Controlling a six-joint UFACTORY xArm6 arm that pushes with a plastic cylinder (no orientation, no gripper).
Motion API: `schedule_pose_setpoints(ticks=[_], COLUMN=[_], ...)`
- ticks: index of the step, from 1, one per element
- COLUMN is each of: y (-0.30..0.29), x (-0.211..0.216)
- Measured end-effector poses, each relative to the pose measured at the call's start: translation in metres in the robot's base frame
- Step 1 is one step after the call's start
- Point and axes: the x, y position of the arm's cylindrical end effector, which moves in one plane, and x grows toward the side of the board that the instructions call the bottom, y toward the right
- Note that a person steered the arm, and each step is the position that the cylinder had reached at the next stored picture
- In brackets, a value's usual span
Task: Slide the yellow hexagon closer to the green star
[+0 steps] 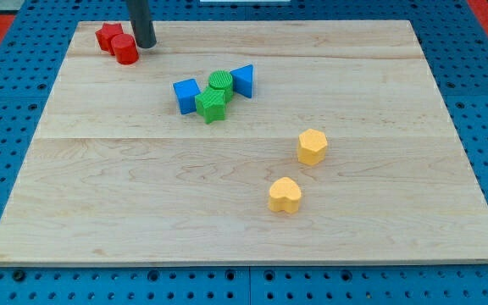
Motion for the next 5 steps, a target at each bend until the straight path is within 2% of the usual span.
schedule_pose_setpoints(ticks=[1, 3, 5], y=[0.069, 0.217, 0.287], x=[0.001, 0.038, 0.125])
